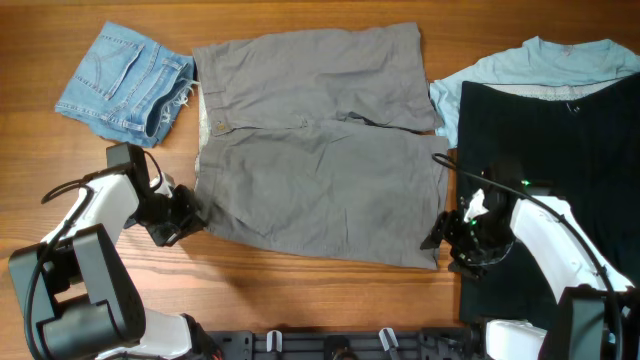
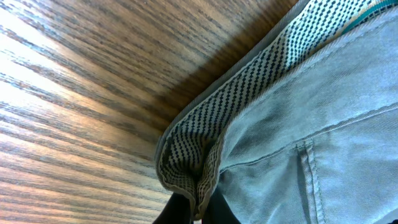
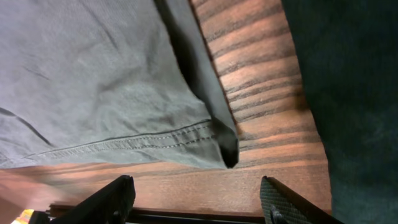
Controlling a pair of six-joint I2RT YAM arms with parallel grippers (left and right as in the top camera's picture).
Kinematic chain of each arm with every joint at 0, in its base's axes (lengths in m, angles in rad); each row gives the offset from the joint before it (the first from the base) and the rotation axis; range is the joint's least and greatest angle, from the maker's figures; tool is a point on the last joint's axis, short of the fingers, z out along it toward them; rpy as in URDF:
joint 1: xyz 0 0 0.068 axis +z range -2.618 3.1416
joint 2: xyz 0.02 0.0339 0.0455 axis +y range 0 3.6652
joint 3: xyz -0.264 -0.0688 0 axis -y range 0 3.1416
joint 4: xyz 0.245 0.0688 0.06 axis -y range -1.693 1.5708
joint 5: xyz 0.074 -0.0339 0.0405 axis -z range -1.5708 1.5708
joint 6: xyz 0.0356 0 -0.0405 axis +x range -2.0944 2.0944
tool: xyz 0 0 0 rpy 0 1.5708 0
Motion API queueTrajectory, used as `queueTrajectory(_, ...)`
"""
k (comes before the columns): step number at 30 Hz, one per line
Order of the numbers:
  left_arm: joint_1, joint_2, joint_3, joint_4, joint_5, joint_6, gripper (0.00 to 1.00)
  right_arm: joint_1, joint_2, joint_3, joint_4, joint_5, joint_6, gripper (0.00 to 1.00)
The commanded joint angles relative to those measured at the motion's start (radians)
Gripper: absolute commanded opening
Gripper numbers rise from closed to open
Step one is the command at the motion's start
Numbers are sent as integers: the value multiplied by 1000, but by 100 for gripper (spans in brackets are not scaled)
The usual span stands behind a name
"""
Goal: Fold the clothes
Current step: 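Grasp the bottom hem corners of the shorts with both grippers, then lift the hem with both grippers and fold it up toward the waistband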
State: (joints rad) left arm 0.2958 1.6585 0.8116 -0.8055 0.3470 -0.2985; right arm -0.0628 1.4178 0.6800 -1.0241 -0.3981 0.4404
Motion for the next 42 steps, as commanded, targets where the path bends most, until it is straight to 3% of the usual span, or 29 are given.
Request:
queueTrajectory(1,4,6,11,6,23,2,4,-4,-8,-89,76,-46,60,68)
queueTrajectory(7,4,6,11,6,23,2,5,-4,-8,-175,216,-74,140,61)
queueTrajectory(10,4,6,11,6,23,2,5,-4,-8,-192,322,-66,148,36)
queueTrajectory(12,4,6,11,2,23,2,4,-4,-8,-161,311,-66,134,5)
queueTrajectory(16,4,4,32,-49,24,2,4,-4,-19,6,145,-13,27,4)
queueTrajectory(20,4,-92,129,-231,23,2,4,-4,-105,267,-50,107,-49,4)
queueTrajectory(24,4,-359,190,-360,-13,-10,4,-4,-204,499,-164,140,-71,4)
queueTrajectory(27,4,-592,243,-401,-118,-111,4,-4,-249,623,-203,136,-71,4)
queueTrajectory(32,4,-888,348,-478,-308,-182,4,-4,-313,694,-220,135,-40,4)
queueTrajectory(35,4,-903,349,-498,-323,-181,4,-4,-310,694,-188,135,-40,4)
queueTrajectory(42,3,-681,349,-503,-322,-153,4,-4,-173,694,-104,135,-54,4)
